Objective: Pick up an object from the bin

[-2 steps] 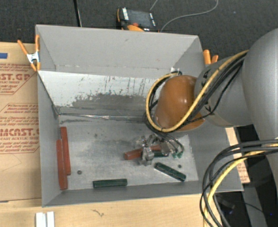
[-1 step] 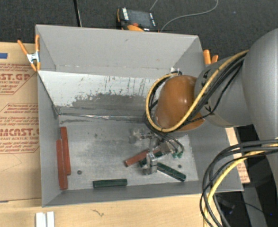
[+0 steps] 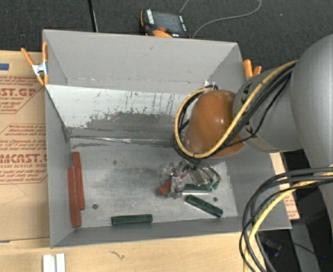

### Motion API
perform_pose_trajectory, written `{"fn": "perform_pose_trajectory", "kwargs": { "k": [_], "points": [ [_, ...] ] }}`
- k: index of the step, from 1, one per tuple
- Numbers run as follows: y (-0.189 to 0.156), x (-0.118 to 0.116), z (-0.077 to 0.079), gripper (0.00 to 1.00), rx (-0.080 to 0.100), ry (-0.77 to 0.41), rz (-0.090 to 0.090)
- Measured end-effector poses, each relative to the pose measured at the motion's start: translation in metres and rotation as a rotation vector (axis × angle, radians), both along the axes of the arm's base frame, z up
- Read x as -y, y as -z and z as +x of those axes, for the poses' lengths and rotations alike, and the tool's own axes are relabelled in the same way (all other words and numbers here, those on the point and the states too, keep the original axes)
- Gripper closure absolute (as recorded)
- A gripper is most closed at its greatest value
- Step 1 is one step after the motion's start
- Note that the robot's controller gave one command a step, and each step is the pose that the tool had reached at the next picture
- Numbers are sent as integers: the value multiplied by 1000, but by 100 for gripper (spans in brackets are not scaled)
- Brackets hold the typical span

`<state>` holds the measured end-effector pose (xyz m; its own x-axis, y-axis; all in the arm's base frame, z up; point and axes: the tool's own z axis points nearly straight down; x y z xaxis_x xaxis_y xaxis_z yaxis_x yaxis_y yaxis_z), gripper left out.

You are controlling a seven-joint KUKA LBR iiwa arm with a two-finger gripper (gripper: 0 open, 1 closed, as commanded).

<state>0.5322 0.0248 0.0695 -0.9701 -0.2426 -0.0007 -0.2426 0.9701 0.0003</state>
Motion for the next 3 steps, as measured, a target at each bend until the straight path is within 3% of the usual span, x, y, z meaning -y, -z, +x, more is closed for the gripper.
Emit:
{"fn": "perform_pose_trajectory", "kwargs": {
  "k": [1, 2, 3],
  "points": [
    [0, 0, 0, 0, 0, 0, 0],
    [0, 0, 0, 100, 0, 0, 0],
    [-142, -23, 8, 100, 9, -183, 0]
  ]
}}
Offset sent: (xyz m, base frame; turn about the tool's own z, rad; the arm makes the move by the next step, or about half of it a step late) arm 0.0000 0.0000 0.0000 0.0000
